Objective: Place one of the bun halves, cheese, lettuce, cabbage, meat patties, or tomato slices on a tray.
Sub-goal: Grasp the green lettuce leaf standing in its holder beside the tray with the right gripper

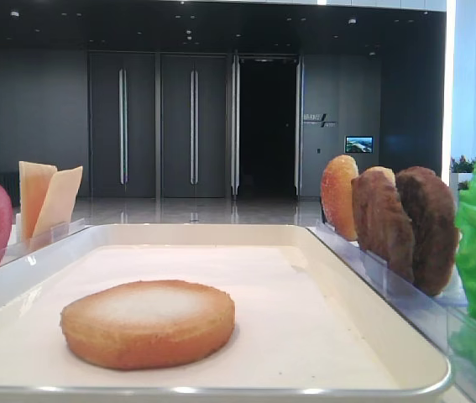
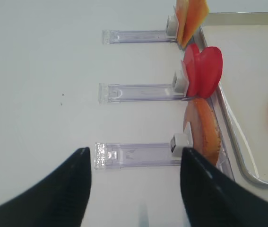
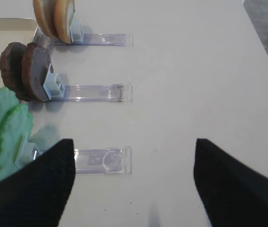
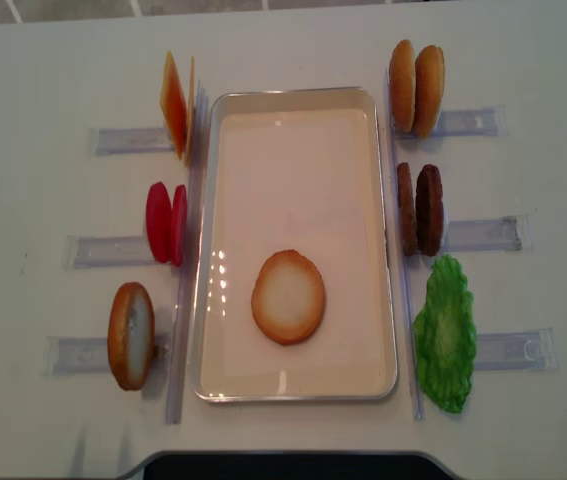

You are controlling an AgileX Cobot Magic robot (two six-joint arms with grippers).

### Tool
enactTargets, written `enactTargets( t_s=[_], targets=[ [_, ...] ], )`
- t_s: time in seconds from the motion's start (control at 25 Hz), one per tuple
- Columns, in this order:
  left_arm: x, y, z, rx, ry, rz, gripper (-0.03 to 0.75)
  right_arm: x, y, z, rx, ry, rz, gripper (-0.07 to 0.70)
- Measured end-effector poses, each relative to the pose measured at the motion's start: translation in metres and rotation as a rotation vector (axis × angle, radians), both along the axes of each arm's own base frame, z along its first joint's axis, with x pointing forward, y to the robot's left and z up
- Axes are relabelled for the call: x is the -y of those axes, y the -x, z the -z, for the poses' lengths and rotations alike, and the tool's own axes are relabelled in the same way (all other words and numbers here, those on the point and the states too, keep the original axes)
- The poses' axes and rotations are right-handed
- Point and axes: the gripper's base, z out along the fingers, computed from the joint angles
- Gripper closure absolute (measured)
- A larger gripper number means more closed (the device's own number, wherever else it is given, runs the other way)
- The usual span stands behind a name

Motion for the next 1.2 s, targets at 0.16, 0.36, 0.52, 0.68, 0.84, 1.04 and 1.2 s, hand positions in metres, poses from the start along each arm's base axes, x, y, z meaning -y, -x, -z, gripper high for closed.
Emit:
enactTargets(
  t_s=[0.16, 0.36, 0.52, 0.68, 0.84, 1.04, 1.2],
  targets=[
    [0.0, 0.0, 0.0, 0.0, 0.0, 0.0, 0.263, 0.0, 0.0, 0.0, 0.0, 0.0, 0.0, 0.104],
    [0.0, 0.0, 0.0, 0.0, -0.001, 0.0, 0.263, 0.0, 0.0, 0.0, 0.0, 0.0, 0.0, 0.104],
    [0.0, 0.0, 0.0, 0.0, -0.001, 0.0, 0.263, 0.0, 0.0, 0.0, 0.0, 0.0, 0.0, 0.104],
    [0.0, 0.0, 0.0, 0.0, -0.001, 0.0, 0.263, 0.0, 0.0, 0.0, 0.0, 0.0, 0.0, 0.104],
    [0.0, 0.0, 0.0, 0.0, -0.001, 0.0, 0.263, 0.0, 0.0, 0.0, 0.0, 0.001, 0.001, 0.104],
    [0.0, 0.0, 0.0, 0.0, -0.001, 0.0, 0.263, 0.0, 0.0, 0.0, 0.001, -0.001, 0.002, 0.104],
    [0.0, 0.0, 0.0, 0.0, -0.001, 0.0, 0.263, -0.001, -0.01, -0.001, -0.073, -0.043, 0.003, 0.104]
  ],
)
